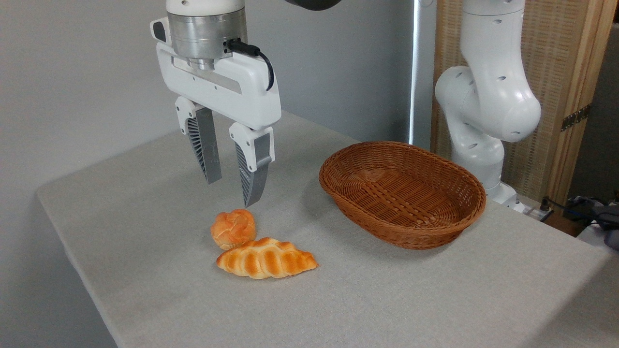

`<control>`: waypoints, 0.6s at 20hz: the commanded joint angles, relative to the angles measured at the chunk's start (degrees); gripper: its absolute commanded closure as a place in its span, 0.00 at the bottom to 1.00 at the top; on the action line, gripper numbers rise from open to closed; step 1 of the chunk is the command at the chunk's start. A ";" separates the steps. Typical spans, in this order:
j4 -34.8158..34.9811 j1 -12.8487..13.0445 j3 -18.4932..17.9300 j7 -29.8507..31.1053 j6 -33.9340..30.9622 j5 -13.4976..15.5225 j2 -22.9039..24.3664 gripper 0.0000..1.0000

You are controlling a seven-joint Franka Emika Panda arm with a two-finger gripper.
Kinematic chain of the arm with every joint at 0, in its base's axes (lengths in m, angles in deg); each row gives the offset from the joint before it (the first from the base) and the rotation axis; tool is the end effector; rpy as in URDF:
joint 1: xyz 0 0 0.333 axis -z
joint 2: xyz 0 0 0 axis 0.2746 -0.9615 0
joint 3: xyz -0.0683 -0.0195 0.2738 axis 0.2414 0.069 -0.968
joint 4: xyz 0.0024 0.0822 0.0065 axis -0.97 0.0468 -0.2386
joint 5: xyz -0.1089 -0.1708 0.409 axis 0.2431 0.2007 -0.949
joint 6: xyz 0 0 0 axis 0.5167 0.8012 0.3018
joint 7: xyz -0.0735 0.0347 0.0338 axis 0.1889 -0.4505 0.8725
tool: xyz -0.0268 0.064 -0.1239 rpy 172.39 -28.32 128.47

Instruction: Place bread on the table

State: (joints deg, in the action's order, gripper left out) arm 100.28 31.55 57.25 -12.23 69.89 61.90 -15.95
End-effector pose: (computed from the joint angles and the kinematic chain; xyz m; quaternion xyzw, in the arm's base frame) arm 0.6428 -0.0220 0.5314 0.9465 -0.3178 0.0529 0.0189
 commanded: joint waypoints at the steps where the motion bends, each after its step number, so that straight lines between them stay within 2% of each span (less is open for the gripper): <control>1: -2.73 -10.66 11.94 2.04 -3.25 -0.42 -0.26 0.00; 3: -2.82 -11.04 13.55 2.04 -3.34 -4.62 -0.26 0.00; 4: -2.73 -11.04 14.68 2.13 -3.42 -5.78 -0.26 0.00; 9: -2.73 -10.96 15.05 1.61 -6.76 -5.09 -0.26 0.00; 12: -2.73 -11.04 14.69 1.52 -6.85 -3.60 -0.26 0.00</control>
State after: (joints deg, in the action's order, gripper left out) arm 98.56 20.99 71.85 -11.15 64.64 57.14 -15.98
